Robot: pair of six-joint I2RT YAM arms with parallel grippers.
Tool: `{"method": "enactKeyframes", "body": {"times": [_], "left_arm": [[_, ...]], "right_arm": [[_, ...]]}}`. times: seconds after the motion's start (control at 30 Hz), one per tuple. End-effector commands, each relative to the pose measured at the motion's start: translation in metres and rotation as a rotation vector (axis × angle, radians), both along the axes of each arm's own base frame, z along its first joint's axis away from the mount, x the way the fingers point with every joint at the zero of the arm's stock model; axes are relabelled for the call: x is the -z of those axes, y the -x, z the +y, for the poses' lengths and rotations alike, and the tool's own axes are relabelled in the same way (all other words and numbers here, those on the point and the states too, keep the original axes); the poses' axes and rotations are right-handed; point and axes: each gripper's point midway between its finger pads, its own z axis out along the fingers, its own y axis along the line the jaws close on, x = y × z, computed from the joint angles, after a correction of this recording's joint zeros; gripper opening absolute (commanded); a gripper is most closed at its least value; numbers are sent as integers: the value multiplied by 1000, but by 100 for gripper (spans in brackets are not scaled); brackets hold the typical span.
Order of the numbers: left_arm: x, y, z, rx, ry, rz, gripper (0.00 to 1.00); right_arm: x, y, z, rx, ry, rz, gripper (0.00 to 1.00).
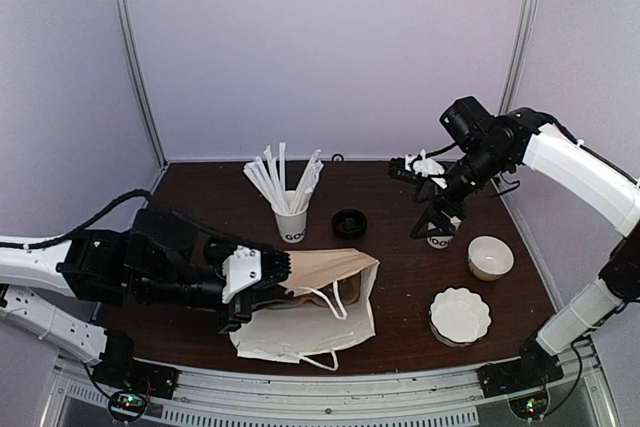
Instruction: Pack the takeout coffee
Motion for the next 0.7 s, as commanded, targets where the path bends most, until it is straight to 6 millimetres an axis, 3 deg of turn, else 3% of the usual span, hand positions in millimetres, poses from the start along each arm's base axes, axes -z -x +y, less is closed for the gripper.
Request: {"method": "enactKeyframes", "body": {"times": [0.0, 0.3, 0.53, 0.67], "left_arm": [[-26, -19, -8, -100, 60, -43, 0], [-64, -39, -45, -105, 78, 6, 0], [-75, -74, -41, -159, 93, 72, 0], [-78, -80, -36, -133, 128, 101, 0]], "right_arm": [[-15, 6, -4, -11, -18, -18, 95], [-26, 6, -19, 38, -17, -102, 95], [-35, 11, -24, 50, -42, -134, 96], [-37, 12, -25, 49, -48, -140, 96]]}}
